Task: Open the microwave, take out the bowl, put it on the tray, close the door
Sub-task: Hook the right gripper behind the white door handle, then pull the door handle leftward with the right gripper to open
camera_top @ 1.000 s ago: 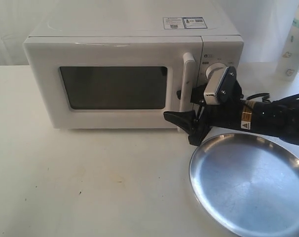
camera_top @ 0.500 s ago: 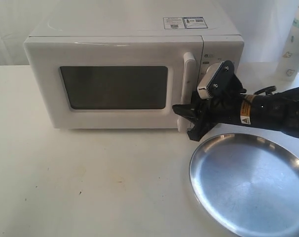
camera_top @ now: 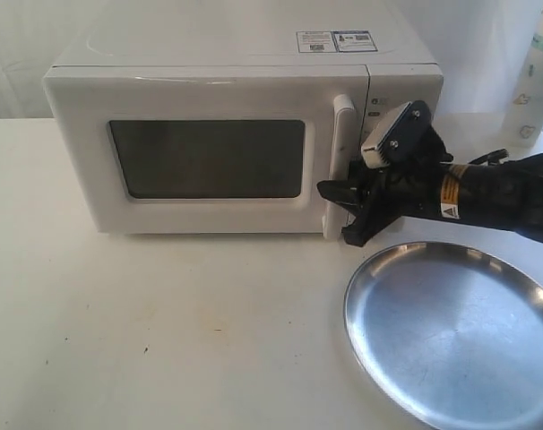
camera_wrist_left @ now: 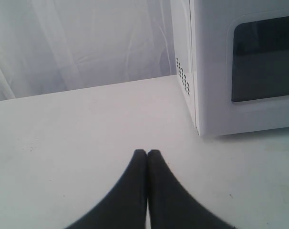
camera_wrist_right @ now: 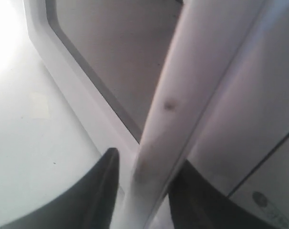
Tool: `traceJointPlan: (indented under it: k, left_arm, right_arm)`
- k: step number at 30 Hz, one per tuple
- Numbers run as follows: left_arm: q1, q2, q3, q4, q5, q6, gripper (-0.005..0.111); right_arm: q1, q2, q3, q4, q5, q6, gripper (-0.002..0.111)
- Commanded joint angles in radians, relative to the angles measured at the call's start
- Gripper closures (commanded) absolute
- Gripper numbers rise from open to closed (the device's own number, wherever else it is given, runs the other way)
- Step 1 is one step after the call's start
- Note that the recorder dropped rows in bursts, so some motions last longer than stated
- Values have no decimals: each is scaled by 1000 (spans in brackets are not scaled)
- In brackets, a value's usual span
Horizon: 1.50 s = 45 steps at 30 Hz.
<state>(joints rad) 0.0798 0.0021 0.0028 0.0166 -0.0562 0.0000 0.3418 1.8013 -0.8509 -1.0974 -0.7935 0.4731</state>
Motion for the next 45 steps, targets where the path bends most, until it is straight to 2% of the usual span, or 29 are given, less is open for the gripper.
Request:
traceJointPlan:
  k: [1, 3, 7, 8, 12, 15, 16, 17, 19, 25, 30, 39, 42, 45]
  left_arm:
    - [-6, -2, -3, -8, -4, 0, 107]
    - [-6, -2, -3, -8, -4, 0, 107]
    - [-6, -2, -3, -8, -4, 0, 107]
    - [-6, -2, -3, -8, -4, 0, 107]
    - [-6, -2, -3, -8, -4, 0, 107]
    - [-6, -2, -3, -8, -4, 0, 107]
    - [-6, -2, -3, -8, -4, 0, 107]
    - [-6, -2, -3, -8, -4, 0, 107]
    - [-6, -2, -3, -8, -4, 0, 107]
    - [-6, -2, -3, -8, -4, 0, 107]
    - [-6, -2, -3, -8, -4, 0, 107]
    - [-6, -2, -3, -8, -4, 0, 107]
    - [-6, -2, -3, -8, -4, 0, 107]
    - [-6, -2, -3, -8, -4, 0, 107]
  right_arm:
    - [3, -102, -56, -121, -161, 54, 38]
    - [3, -125, -56, -123, -141, 54, 34]
    - [3, -123, -56, -73, -144, 62, 52]
    - [3, -123, -56, -94, -125, 139, 59]
    - [6, -123, -56, -133, 9, 189, 62]
    - [6, -123, -56, -203, 17, 212, 69]
    - [6, -123, -56, -222, 6, 212, 73]
    - [6, -123, -56, -234, -12, 212, 90]
    - [6, -123, -56, -234, -27, 203, 108]
    - [6, -123, -56, -288, -246, 203, 108]
    - [6, -123, -56, -453, -428, 182, 108]
    - [19, -125, -56, -451, -428, 334, 108]
    - [19, -125, -56, -460, -428, 420, 100]
    - [19, -125, -56, -529, -428, 479, 84]
